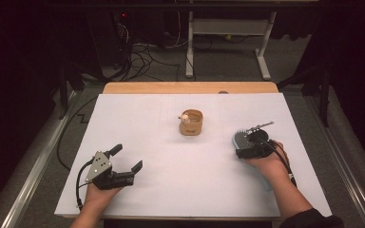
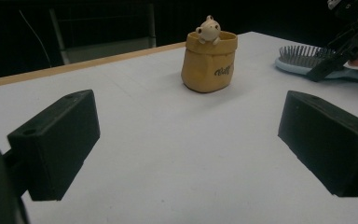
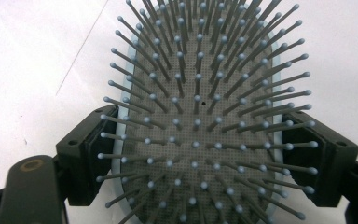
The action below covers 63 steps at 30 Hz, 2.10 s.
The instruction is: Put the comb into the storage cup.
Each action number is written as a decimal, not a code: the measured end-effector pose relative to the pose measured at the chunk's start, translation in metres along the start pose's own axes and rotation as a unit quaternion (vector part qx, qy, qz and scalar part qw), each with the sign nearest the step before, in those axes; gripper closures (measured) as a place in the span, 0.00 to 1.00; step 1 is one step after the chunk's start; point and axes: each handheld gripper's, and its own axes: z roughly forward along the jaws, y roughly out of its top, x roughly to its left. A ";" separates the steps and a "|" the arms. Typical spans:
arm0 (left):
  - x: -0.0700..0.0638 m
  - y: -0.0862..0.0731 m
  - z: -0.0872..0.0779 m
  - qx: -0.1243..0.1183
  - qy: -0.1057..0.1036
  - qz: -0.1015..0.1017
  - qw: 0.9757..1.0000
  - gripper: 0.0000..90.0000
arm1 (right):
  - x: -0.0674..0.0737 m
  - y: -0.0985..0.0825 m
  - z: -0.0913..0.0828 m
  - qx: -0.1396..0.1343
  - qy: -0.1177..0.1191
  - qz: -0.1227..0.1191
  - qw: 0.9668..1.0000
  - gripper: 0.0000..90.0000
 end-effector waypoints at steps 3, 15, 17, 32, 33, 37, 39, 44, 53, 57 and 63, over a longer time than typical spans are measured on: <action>0.000 0.000 0.000 0.000 0.000 0.001 1.000 0.07 | 0.000 0.000 0.000 0.002 -0.002 0.003 1.000 0.22; 0.001 0.000 -0.001 0.000 -0.001 -0.001 1.000 0.07 | 0.001 0.003 -0.001 0.009 -0.006 0.006 1.000 0.23; 0.001 0.000 0.000 0.000 -0.001 -0.001 1.000 0.07 | 0.001 0.003 -0.001 0.008 -0.004 0.005 1.000 0.23; 0.000 0.000 0.001 0.001 -0.004 -0.001 1.000 0.07 | 0.002 0.002 -0.016 -0.033 -0.007 -0.014 0.999 0.23; 0.000 0.000 0.001 0.001 -0.004 0.000 1.000 0.07 | 0.002 0.001 -0.019 -0.042 -0.001 -0.014 0.999 0.23; 0.000 0.000 0.001 0.001 -0.004 -0.001 1.000 0.07 | 0.004 0.000 -0.025 -0.057 0.006 -0.012 0.998 0.23; 0.000 0.000 0.001 0.001 -0.004 -0.001 1.000 0.07 | 0.005 -0.001 -0.030 -0.071 0.009 -0.014 0.997 0.23; 0.000 -0.001 0.001 0.002 -0.005 -0.001 1.000 0.07 | 0.006 -0.003 -0.037 -0.095 0.011 -0.013 0.995 0.23; -0.001 -0.001 0.001 0.004 -0.008 0.000 1.000 0.07 | 0.012 -0.005 -0.052 -0.152 0.016 -0.014 0.988 0.23; -0.001 -0.001 0.001 0.004 -0.009 -0.001 1.000 0.07 | 0.014 -0.007 -0.058 -0.180 0.020 -0.011 0.983 0.23; -0.002 0.000 0.001 0.003 -0.011 0.000 1.000 0.07 | 0.016 -0.011 -0.062 -0.209 0.028 -0.010 0.977 0.23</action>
